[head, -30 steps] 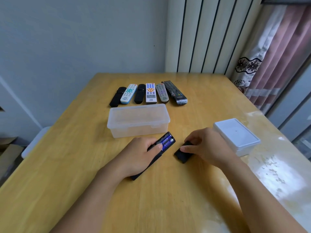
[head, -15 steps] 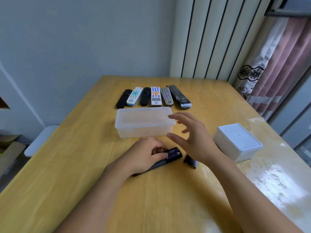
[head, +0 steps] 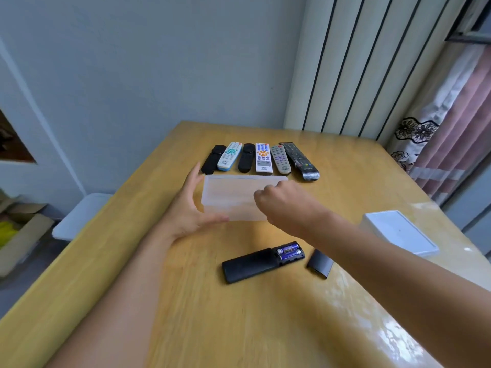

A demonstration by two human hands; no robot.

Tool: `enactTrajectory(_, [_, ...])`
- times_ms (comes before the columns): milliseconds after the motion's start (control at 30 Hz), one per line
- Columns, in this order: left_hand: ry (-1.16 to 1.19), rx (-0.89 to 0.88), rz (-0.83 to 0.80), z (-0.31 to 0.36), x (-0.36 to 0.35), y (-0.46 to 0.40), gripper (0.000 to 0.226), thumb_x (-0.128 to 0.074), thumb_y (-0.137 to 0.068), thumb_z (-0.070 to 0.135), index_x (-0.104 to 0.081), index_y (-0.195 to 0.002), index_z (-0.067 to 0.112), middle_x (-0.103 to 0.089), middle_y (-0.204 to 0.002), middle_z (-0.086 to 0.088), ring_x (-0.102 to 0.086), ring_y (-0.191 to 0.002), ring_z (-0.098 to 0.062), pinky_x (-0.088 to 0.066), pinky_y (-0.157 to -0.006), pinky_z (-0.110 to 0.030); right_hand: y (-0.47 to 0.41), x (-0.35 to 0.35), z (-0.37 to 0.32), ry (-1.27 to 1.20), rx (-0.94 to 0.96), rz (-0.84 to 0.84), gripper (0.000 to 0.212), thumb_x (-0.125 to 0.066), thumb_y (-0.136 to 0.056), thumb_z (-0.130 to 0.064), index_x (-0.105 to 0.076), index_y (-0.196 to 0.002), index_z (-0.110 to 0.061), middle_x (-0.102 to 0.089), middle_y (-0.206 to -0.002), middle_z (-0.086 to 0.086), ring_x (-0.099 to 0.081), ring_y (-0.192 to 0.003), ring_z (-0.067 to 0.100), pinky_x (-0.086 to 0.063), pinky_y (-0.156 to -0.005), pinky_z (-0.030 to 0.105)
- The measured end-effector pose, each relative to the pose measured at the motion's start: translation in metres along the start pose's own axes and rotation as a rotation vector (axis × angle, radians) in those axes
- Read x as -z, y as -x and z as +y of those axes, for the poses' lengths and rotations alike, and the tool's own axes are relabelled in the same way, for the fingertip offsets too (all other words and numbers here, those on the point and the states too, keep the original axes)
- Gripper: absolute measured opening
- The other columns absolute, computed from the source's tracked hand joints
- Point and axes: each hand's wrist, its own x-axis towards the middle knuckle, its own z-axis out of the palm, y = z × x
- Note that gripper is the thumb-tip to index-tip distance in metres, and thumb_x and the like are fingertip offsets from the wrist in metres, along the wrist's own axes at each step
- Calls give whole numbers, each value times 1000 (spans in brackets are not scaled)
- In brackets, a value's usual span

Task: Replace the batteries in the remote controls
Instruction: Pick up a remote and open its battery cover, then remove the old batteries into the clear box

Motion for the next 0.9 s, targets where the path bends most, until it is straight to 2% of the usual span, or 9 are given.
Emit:
enactTrajectory(33, [25, 0, -18, 0, -3, -6, 143, -100, -57, 19, -4, -160, 42, -40, -152, 19, -44, -132, 10, -45, -91, -5, -1, 2, 1, -16, 27, 16, 30, -88, -56, -4, -62, -67, -14, -53, -51, 4, -42, -38, 23, -9, -42, 22])
enactTrajectory(100, [38, 9, -31, 0, -7, -12, 138, -98, -60, 15, -6, -160, 43, -44, -144, 25, -46, -121, 22, -46, -89, -4, -5, 1, 4, -37, 53, -71, 30, -79, -71, -5, -51, -72, -17, -51, -57, 5, -40, -45, 24, -12, -41, 24])
enactTrajectory(167, [5, -16, -25, 1, -11, -12, 135, -97, -61, 13, -8, -159, 41, -47, -141, 25, -49, -122, 16, -45, -100, -13, -11, -4, 16, -86, -41, -128, 18, -63, -86, -8, -46, -79, -11, -56, -72, 12, -41, -55, 24, -24, -42, 28])
enactTrajectory(267, [-37, -27, -18, 3, -12, -10, 135, -96, -65, 14, -3, -161, 34, -49, -142, 20, -51, -126, 2, -42, -108, -22, -13, 7, 30, -165, -124, -98, 13, -65, -87, -21, -61, -95, -11, -66, -89, 9, -61, -74, 29, -45, -56, 32])
enactTrajectory(433, [-86, -11, -63, 3, -5, -10, 135, -95, -68, 23, 3, -159, 43, -53, -136, 7, -52, -130, -15, -42, -112, -34, -35, 20, 53, -309, -290, 176, 15, -65, -87, -29, -69, -100, -25, -71, -88, 5, -65, -79, 32, -54, -67, 35])
enactTrajectory(567, [-34, 3, -60, 3, -1, -8, 143, -96, -66, 14, 12, -156, 43, -54, -144, 5, -53, -131, -12, -41, -114, -37, -67, 0, 85, -575, -563, 388, 29, -67, -91, -48, -73, -94, -19, -74, -88, 1, -69, -81, 23, -58, -73, 37])
enactTrajectory(667, [-46, -29, -54, 0, 1, -5, 122, -95, -65, 11, -11, -146, 43, -58, -135, 7, -56, -123, -2, -44, -109, -26, -87, -35, 90, -735, -759, 418, 36, -57, -98, -46, -72, -90, -13, -73, -90, 7, -68, -83, 27, -55, -73, 36])
enactTrajectory(767, [-113, -67, -63, -1, 6, -5, 98, -96, -65, 17, -36, -134, 52, -53, -130, 20, -49, -119, 15, -42, -93, -6, -90, -68, 90, -890, -821, 249, 26, -55, -101, -30, -71, -115, -16, -73, -112, 12, -68, -98, 32, -49, -73, 30])
enactTrajectory(900, [-107, -65, -121, -2, 20, -6, 95, -94, -67, 11, -42, -136, 51, -51, -142, 8, -48, -133, -8, -41, -112, -32, -68, -88, 82, -939, -734, 117, 43, -53, -102, -24, -51, -144, -18, -65, -133, 9, -64, -111, 27, -50, -77, 26])
